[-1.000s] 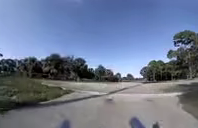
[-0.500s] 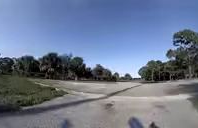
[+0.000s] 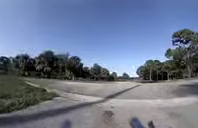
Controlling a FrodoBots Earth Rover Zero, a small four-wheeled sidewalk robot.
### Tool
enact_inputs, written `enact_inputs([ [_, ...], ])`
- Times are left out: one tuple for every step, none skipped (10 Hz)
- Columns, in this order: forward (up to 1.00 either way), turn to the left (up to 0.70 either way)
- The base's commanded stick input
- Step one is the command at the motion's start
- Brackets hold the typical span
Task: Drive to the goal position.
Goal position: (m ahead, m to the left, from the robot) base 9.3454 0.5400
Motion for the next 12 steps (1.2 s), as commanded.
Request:
enact_inputs([
  [0.85,0.0],
  [0.85,0.0],
  [0.85,0.0],
  [0.85,0.0],
  [0.85,0.0],
  [0.85,0.0],
  [0.85,0.0],
  [0.85,0.0],
  [0.85,0.0],
  [0.85,0.0],
  [0.85,0.0],
  [0.85,0.0],
])
